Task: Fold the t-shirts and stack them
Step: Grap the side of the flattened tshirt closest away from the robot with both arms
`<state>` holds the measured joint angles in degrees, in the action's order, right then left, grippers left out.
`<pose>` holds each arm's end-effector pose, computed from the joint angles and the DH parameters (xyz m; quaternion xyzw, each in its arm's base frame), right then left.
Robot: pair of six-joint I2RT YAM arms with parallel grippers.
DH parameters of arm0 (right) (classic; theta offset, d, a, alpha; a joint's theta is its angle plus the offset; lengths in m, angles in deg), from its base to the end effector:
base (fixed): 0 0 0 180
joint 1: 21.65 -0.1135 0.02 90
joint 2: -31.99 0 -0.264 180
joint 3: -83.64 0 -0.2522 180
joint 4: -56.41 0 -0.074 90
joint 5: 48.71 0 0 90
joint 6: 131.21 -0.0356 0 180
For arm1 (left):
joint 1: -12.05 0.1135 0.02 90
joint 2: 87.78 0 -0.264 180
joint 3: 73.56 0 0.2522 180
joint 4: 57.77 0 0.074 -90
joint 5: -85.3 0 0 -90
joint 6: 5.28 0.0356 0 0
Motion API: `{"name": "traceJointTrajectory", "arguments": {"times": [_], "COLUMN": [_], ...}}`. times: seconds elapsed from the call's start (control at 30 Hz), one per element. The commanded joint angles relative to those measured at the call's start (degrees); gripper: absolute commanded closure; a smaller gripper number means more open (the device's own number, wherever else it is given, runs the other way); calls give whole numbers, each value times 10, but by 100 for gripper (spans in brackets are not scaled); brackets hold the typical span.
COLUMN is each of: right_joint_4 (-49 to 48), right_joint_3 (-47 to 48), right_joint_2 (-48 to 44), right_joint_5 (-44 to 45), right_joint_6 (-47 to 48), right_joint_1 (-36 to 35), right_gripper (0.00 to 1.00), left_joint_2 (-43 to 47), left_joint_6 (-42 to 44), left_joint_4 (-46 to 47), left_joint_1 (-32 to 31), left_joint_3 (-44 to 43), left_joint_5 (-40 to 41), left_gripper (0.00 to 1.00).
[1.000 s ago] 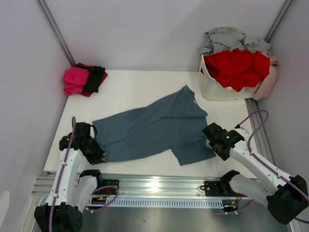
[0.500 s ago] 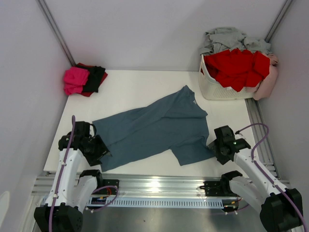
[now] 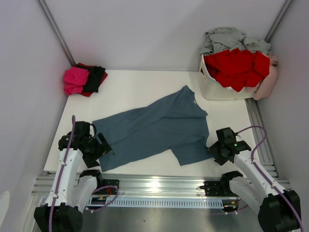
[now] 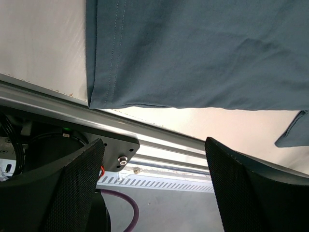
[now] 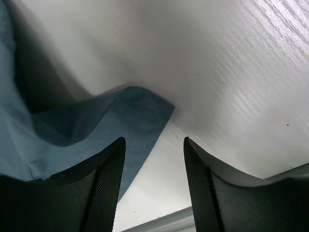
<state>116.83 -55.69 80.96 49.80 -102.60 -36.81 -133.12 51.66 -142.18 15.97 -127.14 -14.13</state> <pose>0.1325 0.0305 0.1745 0.3974 0.8960 0.0568 0.1897 0.1103 0.0017 0.2315 -0.3044 0.9414 -0.1092 0.0956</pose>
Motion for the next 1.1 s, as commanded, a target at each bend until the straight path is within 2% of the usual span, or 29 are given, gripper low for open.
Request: {"name": "traceJointTrajectory", "arguments": {"times": [0.0, 0.17, 0.3, 0.33, 0.57, 0.73, 0.83, 0.9, 1.0, 1.07], "right_joint_4": [-17, -16, 7, 11, -13, -70, -96, -97, -126, -167], "right_joint_3": [-14, -6, 2, 4, -9, -24, 2, 58, 135, 156], "right_joint_2": [15, 16, 21, 23, 30, 57, 54, 47, 14, 17], "right_joint_5": [-24, -29, -27, -25, -46, -106, -125, -93, -16, -1], "right_joint_6": [3, 20, 34, 32, 26, 46, 83, 102, 145, 159], "right_joint_1": [21, 57, 83, 85, 108, 143, 140, 129, 70, 41], "right_gripper": [44, 37, 34, 34, 38, 43, 48, 49, 45, 40], "left_joint_2": [1, -5, -6, -5, -1, -19, -70, -98, -115, -134], "left_joint_6": [-1, -3, -5, -5, 2, -2, -25, -32, -78, -92], "left_joint_4": [3, 5, 14, 17, 21, 22, 16, 51, 127, 157], "left_joint_1": [-3, -3, -4, -3, -5, -5, -4, -2, -3, -2], "left_joint_3": [-14, -14, -7, -4, 6, 5, -30, -71, -102, -113], "left_joint_5": [-2, -4, -19, -25, -56, -43, -15, -38, -81, -89], "left_gripper": [12, 15, 8, 1, 1, 1, 1, 2, 6, 6]}}
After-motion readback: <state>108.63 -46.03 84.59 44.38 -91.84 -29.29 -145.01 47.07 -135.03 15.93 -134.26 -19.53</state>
